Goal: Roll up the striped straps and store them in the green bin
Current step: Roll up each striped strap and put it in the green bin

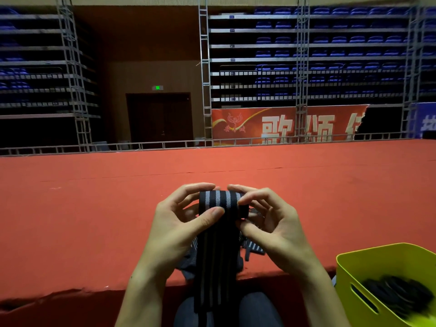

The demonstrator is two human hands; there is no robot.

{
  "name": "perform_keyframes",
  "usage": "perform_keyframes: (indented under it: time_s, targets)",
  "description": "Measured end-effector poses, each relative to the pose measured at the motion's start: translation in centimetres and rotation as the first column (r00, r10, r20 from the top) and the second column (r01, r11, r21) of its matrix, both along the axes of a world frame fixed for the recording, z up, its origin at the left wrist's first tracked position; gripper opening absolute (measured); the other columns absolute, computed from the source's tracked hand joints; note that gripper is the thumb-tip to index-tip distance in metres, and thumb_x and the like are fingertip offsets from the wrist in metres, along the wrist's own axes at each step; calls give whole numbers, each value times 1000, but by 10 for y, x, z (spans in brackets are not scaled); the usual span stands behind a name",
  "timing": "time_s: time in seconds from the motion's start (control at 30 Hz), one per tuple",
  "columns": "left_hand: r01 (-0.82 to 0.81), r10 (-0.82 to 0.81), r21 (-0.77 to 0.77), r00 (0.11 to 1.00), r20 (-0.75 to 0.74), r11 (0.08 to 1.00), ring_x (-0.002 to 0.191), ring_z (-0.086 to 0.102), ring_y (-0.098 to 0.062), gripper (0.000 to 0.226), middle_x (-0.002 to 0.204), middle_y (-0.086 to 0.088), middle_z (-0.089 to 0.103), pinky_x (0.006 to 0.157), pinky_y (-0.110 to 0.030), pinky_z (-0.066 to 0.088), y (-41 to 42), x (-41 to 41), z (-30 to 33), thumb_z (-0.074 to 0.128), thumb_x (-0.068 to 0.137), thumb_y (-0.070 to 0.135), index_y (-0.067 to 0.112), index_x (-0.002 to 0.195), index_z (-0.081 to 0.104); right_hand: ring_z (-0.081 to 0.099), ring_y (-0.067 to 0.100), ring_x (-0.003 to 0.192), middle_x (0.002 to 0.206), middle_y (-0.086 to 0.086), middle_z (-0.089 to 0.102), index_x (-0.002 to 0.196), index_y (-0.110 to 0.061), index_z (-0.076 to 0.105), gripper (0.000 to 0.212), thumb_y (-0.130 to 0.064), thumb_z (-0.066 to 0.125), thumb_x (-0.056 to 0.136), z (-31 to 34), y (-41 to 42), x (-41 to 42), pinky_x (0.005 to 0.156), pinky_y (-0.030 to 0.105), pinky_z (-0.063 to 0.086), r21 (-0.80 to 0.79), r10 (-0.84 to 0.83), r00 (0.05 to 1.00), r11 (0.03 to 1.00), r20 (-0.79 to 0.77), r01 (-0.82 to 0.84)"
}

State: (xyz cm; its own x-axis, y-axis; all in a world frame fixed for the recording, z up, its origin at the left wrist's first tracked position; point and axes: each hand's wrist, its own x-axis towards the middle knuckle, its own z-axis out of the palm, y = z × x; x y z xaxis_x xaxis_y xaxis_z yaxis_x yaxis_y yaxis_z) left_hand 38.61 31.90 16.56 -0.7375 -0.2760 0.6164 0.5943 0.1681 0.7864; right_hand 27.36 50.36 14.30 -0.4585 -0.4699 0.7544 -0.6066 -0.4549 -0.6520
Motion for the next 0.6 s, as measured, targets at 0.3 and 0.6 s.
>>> perform_keyframes:
  time_s: [0.3,0.6]
  targets:
    - [97,-100,-55,993,-56,994,125,72,-35,46,139,-12,72,102,-44,61,-8,-4,-6,88,80,-4,3,122,69,77,35,104,116,12,78,137,-33,64,47,-39,78,93,7,2,4,88,58,63,173,-67,986,984,150,40]
    - [114,-114,16,993,29,993,116,77,-30,35,141,-2,72,94,-43,63,-6,0,-4,83,92,16,13,126,74,76,42,106,131,9,70,135,-25,65,59,1,82,85,1,5,0,88,68,62,61,-31,993,998,112,24]
